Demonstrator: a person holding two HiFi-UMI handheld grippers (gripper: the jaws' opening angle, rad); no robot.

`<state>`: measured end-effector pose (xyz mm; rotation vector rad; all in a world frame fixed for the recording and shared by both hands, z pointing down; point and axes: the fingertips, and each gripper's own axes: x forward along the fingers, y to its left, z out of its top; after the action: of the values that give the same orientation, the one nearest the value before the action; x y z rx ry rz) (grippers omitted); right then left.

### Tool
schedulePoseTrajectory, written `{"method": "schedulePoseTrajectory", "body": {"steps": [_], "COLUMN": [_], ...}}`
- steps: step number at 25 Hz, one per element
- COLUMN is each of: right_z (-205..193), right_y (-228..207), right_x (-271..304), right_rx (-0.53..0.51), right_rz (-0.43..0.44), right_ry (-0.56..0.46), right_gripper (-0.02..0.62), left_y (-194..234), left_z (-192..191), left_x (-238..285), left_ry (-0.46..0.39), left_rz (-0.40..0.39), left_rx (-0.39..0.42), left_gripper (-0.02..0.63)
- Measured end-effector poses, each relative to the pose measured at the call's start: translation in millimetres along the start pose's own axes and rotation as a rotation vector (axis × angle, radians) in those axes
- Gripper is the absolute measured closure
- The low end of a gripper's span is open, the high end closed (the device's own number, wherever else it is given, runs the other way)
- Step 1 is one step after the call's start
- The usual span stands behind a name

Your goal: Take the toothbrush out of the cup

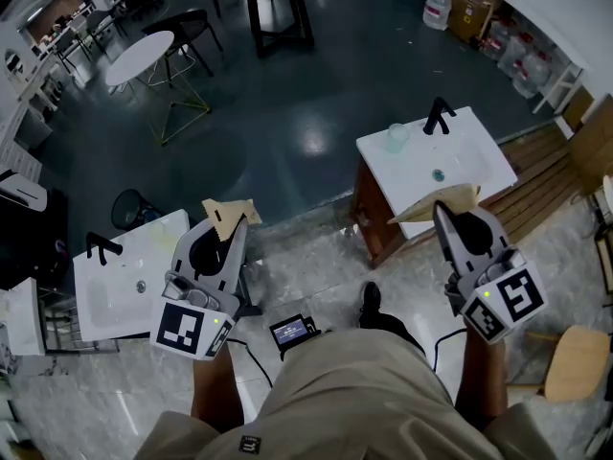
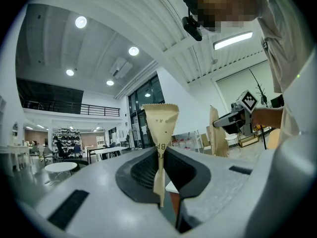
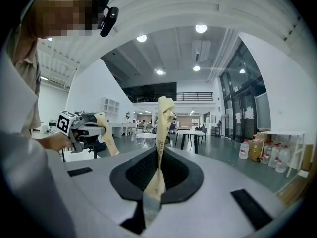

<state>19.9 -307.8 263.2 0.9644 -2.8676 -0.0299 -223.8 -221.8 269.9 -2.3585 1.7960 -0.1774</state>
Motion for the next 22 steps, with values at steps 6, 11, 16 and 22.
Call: {"method": "schedulePoseTrajectory", "body": {"steps": [6,11,16,22], "right_z": [0,-1,-1,-7], "right_y": [0,-2,-1,-12], "right_x": [0,-3,-4,-8], "right_rx": [-0.002,0.003,0.009,0.016], "right_rz": [0.001,-0.002,-0.007,-0.011], "right_ry": [0.008,0.014,0.021,0.032], "right_gripper": [0.575,0.575,0.575,0.575], "left_y": [0,-3,-2,-11], "left_z": [0,2,2,0], "left_x": [1,2,2,12], "left_ry": [0.003,0.005,0.01,0.02], "left_rz": [0.0,-0.003,-0.011,-0.018], "left_rx": [-0.002,-0.002,-0.006,-0.006], "left_gripper": [0.569,0.568,0.568,0.569]}}
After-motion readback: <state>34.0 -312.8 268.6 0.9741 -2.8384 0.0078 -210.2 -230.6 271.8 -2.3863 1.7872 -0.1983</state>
